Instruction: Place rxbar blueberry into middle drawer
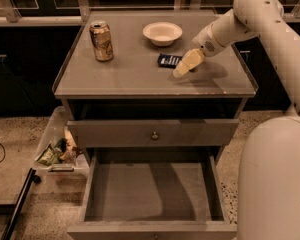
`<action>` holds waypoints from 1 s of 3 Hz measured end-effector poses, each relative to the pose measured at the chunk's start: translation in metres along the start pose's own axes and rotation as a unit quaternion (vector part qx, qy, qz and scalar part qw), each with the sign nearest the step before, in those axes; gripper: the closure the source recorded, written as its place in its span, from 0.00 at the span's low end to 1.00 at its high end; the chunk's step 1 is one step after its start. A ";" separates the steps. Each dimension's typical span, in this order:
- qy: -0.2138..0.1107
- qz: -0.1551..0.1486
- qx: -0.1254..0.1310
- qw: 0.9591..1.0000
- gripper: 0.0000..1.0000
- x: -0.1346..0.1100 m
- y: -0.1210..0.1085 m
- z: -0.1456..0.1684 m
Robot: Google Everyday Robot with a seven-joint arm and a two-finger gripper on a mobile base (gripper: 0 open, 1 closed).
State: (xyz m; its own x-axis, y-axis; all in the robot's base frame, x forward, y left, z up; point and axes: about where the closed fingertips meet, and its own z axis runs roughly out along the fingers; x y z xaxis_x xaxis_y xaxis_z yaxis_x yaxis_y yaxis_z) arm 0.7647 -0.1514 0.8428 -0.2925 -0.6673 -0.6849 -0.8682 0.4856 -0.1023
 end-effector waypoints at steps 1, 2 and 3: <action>-0.004 0.008 -0.008 1.000 0.00 0.003 -0.005 0.004; -0.004 0.008 -0.008 1.000 0.19 0.003 -0.005 0.004; -0.004 0.008 -0.008 1.000 0.43 0.003 -0.005 0.004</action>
Offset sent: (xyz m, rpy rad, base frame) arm 0.0043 -0.0016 -0.0038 0.0149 0.0135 -0.0003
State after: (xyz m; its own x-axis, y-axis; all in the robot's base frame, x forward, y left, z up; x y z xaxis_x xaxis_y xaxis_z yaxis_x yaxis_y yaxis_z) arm 0.7697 -0.1532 0.8384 -0.3034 -0.6554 -0.6917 -0.8695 0.4874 -0.0804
